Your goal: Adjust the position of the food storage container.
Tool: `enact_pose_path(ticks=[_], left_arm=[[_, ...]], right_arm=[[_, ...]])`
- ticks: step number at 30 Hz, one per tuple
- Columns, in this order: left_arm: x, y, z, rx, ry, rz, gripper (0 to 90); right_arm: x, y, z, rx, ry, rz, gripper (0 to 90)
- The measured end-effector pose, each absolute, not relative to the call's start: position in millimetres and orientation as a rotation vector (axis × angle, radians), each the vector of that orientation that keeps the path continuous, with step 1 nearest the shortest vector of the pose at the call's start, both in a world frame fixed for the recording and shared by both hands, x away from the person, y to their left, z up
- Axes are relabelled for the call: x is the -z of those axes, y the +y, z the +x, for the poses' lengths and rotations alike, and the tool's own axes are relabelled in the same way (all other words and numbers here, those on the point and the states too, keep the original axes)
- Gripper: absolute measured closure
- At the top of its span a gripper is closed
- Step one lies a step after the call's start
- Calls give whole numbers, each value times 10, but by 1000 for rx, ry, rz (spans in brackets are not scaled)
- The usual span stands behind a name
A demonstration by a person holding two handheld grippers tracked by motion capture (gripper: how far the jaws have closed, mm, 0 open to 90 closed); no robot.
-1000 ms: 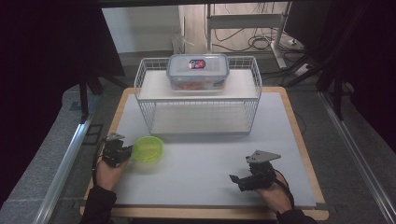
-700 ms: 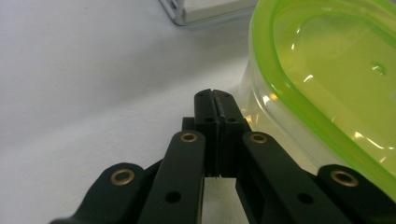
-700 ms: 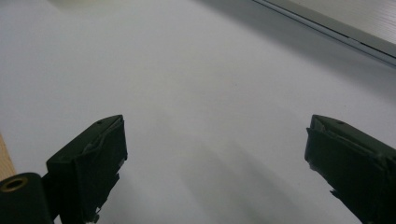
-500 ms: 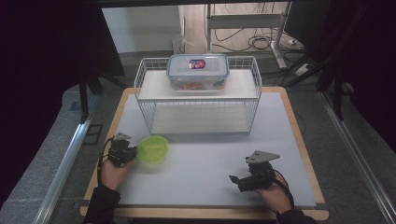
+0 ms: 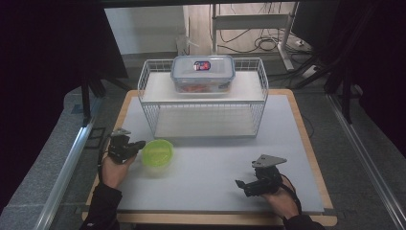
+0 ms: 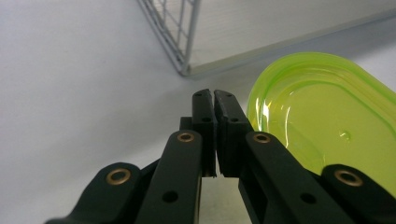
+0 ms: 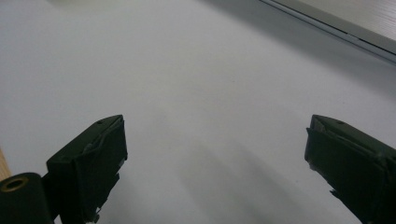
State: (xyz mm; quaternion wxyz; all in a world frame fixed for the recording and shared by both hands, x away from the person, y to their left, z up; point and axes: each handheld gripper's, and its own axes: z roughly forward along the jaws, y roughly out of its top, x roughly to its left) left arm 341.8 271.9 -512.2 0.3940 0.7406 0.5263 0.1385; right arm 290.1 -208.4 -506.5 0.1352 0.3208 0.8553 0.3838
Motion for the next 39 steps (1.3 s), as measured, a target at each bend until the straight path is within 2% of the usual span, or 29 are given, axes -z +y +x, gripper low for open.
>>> enact_pose_path(ticks=[15, 26, 39], left_arm=[[5151, 2467, 3449, -337, 1292, 1958, 873], [5224, 2468, 3468, -324, 1316, 1999, 865], [5041, 2623, 3144, -328, 1336, 1935, 873]], right_arm=[[5071, -2084, 2904, -1102, 2485, 930, 51], [5074, -2086, 2901, -1095, 2487, 931, 52], [5068, -2096, 2900, -1097, 2484, 931, 53]])
